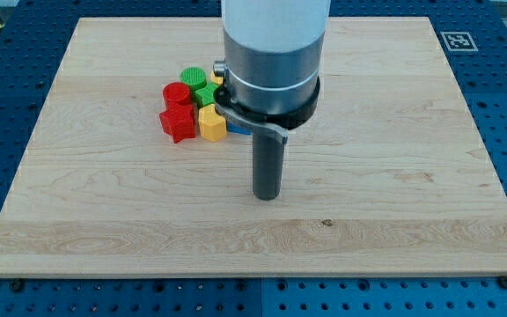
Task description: Slide blue cube towards bottom right
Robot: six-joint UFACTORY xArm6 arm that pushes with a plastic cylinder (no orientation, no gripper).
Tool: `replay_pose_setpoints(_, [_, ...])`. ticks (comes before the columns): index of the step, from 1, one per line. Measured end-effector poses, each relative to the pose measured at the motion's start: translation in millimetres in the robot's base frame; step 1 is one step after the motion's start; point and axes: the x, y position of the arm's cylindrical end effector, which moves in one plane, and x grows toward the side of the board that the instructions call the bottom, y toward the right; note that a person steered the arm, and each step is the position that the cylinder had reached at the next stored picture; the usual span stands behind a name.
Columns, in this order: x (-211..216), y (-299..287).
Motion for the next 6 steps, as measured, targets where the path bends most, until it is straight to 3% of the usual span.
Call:
replay_pose_setpoints(1, [29.2,-8.0])
replay_pose_setpoints(2, [34.3,-61.2])
replay_pose_setpoints(3, [28.1,-161.5])
replay_pose_setpoints(4, [-3.0,-246.9])
replay_pose_setpoints(5, [-59.5,-278.6])
replay_pose_setpoints(6, [-119.7,-273.0])
